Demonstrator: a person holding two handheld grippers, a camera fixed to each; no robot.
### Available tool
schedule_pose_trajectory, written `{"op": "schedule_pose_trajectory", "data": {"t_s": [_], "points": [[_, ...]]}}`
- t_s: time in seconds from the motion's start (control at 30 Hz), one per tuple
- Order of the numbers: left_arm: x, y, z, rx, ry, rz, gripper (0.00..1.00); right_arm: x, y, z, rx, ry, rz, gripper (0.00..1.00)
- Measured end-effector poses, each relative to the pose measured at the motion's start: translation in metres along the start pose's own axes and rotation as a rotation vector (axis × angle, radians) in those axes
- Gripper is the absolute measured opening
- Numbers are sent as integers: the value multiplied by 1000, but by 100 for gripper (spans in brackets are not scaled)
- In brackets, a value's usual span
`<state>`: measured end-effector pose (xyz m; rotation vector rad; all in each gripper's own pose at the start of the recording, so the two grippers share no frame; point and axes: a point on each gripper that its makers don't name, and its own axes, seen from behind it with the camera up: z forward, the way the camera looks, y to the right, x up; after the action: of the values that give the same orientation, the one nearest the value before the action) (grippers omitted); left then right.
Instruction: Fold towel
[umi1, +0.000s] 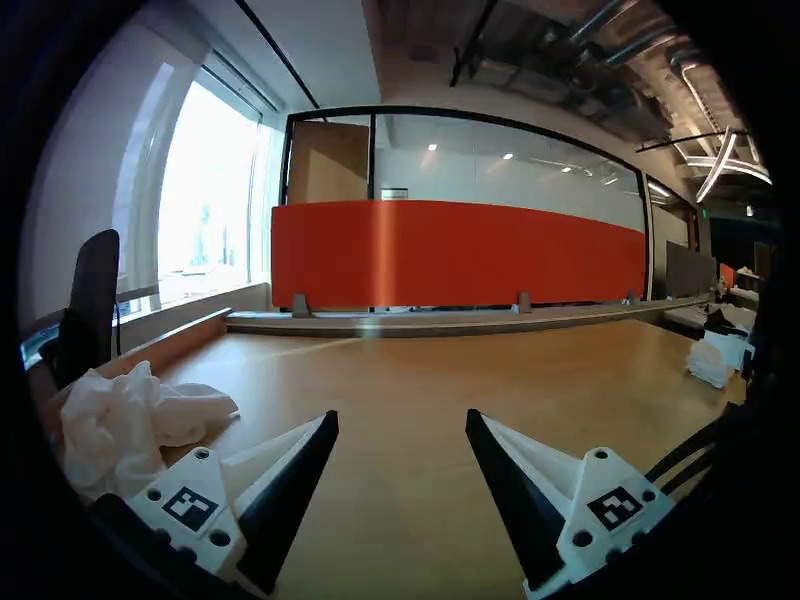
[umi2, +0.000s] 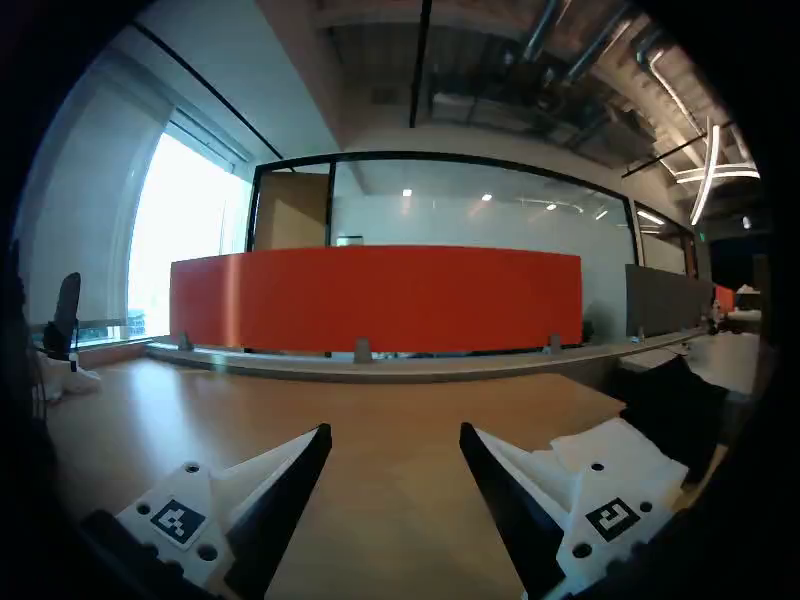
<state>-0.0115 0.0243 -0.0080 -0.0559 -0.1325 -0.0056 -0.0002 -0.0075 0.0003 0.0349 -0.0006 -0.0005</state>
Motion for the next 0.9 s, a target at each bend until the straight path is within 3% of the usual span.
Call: {"op": "schedule_pose_trajectory", "data": {"t_s": [0.5,0.9], "points": [[3,-7,6,51,36,-25,94,0,0,0,0,0,0,100],[6,-24,13,60,79,-2,94,0,0,0,0,0,0,100]]}}
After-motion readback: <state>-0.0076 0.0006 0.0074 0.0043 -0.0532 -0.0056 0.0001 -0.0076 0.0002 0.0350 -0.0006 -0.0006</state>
